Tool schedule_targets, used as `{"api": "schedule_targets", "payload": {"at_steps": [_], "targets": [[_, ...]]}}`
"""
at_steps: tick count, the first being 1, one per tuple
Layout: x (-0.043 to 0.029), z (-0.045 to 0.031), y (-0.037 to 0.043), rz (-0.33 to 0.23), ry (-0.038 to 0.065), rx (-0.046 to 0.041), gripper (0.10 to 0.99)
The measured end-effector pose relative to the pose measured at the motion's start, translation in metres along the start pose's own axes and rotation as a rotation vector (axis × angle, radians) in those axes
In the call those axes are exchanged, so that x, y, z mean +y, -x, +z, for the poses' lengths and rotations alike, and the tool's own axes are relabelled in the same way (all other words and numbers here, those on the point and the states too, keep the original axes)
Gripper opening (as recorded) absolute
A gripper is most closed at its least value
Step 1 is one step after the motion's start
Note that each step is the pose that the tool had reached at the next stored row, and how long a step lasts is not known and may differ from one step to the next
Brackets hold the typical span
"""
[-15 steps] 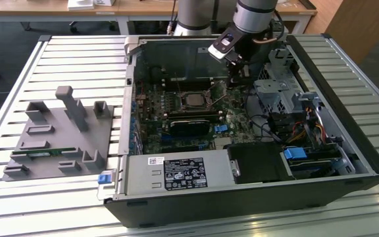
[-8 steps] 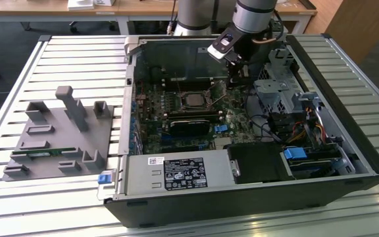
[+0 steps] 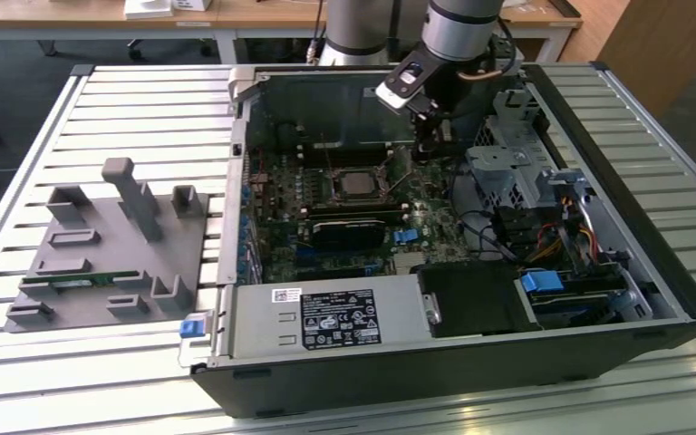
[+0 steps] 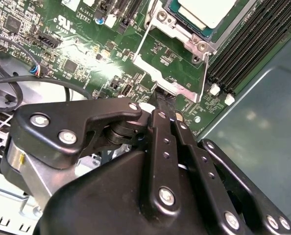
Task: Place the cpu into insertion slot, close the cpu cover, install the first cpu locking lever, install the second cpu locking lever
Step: 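Close the cpu cover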
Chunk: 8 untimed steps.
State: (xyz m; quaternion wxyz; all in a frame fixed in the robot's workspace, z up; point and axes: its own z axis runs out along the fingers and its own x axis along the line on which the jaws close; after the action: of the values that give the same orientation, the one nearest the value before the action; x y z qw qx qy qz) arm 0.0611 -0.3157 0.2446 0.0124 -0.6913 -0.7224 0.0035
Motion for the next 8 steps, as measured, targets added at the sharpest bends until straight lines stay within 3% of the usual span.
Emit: {"api": "schedule_targets", "payload": {"at_steps": [8], "targets": [[-0.0032, 0.0, -0.0001, 0.0, 0.0, -0.0001, 0.106]]}}
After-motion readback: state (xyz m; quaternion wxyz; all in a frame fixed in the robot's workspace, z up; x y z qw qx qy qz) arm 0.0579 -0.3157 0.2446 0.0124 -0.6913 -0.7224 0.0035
